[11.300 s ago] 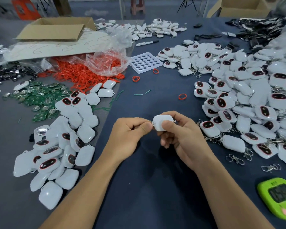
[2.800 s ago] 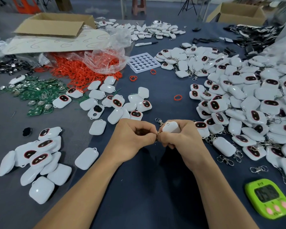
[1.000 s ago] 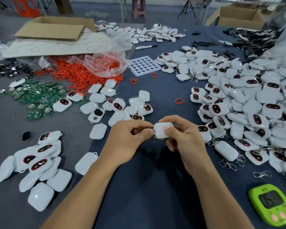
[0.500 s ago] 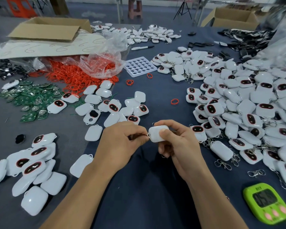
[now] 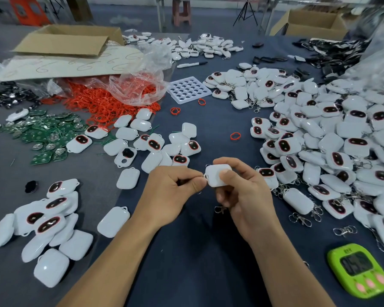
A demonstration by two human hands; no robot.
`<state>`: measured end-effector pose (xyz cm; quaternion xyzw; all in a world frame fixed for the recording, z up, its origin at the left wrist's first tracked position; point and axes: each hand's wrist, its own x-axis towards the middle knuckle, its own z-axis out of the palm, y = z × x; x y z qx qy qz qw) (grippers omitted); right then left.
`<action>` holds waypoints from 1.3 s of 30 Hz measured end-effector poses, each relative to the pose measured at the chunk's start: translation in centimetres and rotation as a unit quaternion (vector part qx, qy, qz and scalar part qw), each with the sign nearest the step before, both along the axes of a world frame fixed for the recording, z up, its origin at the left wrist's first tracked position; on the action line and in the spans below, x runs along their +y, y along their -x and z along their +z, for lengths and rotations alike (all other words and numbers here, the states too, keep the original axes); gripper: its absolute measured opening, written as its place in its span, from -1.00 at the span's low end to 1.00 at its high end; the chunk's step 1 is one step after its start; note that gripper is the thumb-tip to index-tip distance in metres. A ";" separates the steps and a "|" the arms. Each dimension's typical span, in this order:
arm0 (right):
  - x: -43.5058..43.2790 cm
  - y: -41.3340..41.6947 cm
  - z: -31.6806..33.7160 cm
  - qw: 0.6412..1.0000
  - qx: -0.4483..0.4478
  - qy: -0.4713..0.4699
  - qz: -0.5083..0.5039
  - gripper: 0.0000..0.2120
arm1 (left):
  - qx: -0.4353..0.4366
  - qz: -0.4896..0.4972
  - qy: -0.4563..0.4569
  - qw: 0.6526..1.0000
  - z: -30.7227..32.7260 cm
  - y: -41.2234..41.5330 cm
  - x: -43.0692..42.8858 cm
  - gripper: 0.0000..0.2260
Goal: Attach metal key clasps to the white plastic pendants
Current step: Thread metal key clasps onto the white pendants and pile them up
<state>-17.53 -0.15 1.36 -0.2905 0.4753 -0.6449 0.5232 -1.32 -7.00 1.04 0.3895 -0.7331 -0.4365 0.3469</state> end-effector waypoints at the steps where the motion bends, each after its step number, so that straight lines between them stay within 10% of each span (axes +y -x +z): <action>1: 0.1 -0.1 0.0 0.999 0.029 0.011 -0.014 -0.78 | -0.029 0.008 0.035 0.999 0.0 0.0 0.1 -0.92; 10: 0.3 -0.7 -0.2 0.991 0.126 0.021 -0.045 -0.81 | -0.193 0.014 0.227 0.955 -0.4 0.1 0.2 -0.92; 21: -0.3 -0.3 0.0 0.998 -0.063 -0.021 -0.011 -0.69 | 0.022 -0.080 -0.138 0.987 0.2 0.1 -0.3 -0.89; 39: -0.4 -0.6 -0.4 0.996 0.081 -0.010 -0.037 -0.79 | -0.217 0.061 0.178 0.958 -0.7 1.2 1.5 -0.74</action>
